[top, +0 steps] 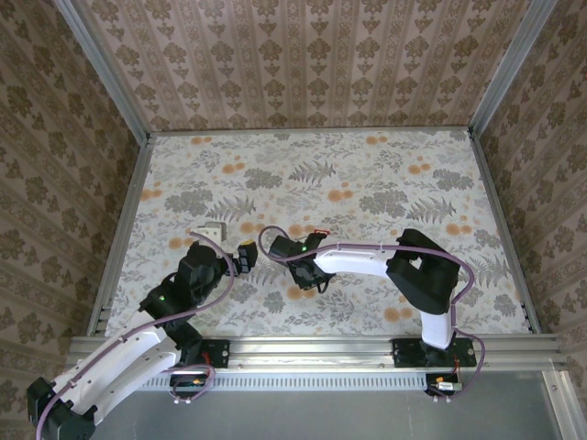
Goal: Unlock with the key
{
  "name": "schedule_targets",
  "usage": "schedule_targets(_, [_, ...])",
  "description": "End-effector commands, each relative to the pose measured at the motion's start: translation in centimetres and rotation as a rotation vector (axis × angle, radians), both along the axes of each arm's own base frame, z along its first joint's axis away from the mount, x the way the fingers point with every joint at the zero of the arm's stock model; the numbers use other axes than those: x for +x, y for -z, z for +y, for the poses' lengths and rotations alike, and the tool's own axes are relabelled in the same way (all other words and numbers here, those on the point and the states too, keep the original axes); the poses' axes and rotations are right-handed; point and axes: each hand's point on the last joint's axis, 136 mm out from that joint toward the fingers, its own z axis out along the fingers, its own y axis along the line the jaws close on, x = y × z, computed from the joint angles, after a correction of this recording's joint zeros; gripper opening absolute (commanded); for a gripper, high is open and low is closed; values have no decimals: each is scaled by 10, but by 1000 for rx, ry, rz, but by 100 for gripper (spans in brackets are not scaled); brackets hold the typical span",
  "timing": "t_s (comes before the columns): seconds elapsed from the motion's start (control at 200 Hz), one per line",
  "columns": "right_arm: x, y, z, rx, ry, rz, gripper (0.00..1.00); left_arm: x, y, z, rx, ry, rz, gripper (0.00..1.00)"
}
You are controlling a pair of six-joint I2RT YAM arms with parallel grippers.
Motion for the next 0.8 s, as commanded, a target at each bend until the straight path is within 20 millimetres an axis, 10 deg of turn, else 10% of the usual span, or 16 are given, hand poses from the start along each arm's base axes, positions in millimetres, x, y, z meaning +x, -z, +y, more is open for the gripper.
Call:
schedule_targets(0.0, [-6,1,-9,-32,-17,15,33,2,-5,1,-13,-11,-7,100])
schedule_targets(0.575, [-9,-14,-39,-65,-14,5,29,3,-2,-2,-17,-6,-1,100])
schedule_targets(0.795, [-23,-11,4,204,-66,105,31,3,-3,-3,-20,-3,1,100])
